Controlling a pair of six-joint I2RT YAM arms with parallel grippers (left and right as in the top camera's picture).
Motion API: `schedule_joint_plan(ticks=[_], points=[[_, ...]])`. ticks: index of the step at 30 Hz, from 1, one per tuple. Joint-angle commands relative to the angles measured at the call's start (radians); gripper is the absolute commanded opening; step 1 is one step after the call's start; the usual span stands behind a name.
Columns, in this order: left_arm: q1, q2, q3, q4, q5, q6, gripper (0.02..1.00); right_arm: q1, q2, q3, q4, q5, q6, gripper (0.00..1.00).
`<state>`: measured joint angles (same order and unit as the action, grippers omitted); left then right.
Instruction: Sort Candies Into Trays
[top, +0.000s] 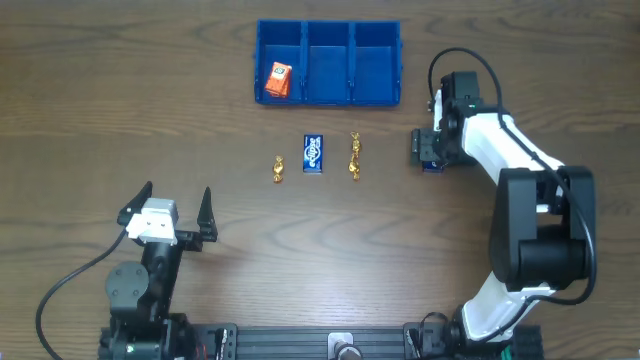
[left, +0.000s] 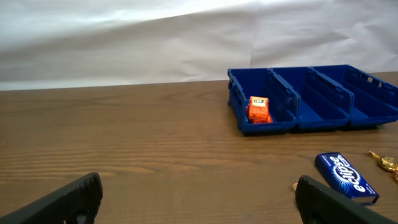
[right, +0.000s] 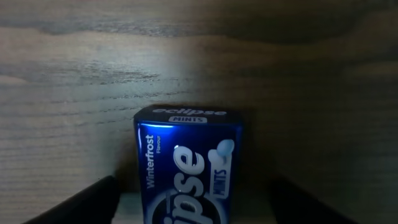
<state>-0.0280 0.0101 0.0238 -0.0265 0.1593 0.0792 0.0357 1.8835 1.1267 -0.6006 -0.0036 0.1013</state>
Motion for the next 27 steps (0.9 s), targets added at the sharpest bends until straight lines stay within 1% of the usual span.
schedule_joint_plan(ticks=[1, 4, 6, 7, 8, 9, 12, 14, 17, 21, 24, 27], points=[[0.004, -0.006, -0.019, -0.033, 0.025, 0.003, 0.998, -0.002, 0.019, 0.011, 0.005, 0.011, 0.006, 0.695], [0.004, -0.006, -0.019, -0.033, 0.025, 0.003, 0.996, -0.002, 0.029, 0.011, 0.013, 0.011, 0.006, 0.608], [0.004, -0.006, -0.019, -0.033, 0.025, 0.003, 0.998, -0.002, 0.029, 0.011, 0.016, 0.011, 0.006, 0.498], [0.004, -0.006, -0.019, -0.033, 0.025, 0.003, 0.998, -0.002, 0.029, 0.011, 0.017, 0.011, 0.006, 0.373], [0.004, -0.006, -0.019, -0.033, 0.025, 0.003, 0.998, -0.002, 0.029, 0.011, 0.017, 0.01, 0.006, 0.299], [0.004, -0.006, -0.019, -0.033, 0.025, 0.003, 0.998, -0.002, 0.029, 0.011, 0.018, 0.01, 0.006, 0.264], [0.004, -0.006, -0.019, -0.033, 0.025, 0.003, 0.998, -0.002, 0.029, 0.012, 0.018, 0.01, 0.006, 0.108], [0.004, -0.006, -0.019, -0.033, 0.025, 0.003, 0.998, -0.002, 0.029, 0.012, 0.018, 0.01, 0.007, 0.04], [0.004, -0.006, -0.019, -0.033, 0.025, 0.003, 0.998, -0.001, 0.026, 0.014, 0.016, 0.008, 0.007, 0.036], [0.004, -0.006, -0.019, -0.034, 0.025, 0.003, 0.996, 0.023, -0.021, 0.03, -0.002, -0.016, 0.007, 0.036], [0.004, -0.006, -0.019, -0.033, 0.025, 0.003, 0.996, 0.055, -0.079, 0.097, -0.053, -0.017, 0.015, 0.036], [0.004, -0.006, -0.019, -0.033, 0.025, 0.003, 0.998, 0.117, -0.142, 0.217, -0.111, -0.016, 0.038, 0.036]])
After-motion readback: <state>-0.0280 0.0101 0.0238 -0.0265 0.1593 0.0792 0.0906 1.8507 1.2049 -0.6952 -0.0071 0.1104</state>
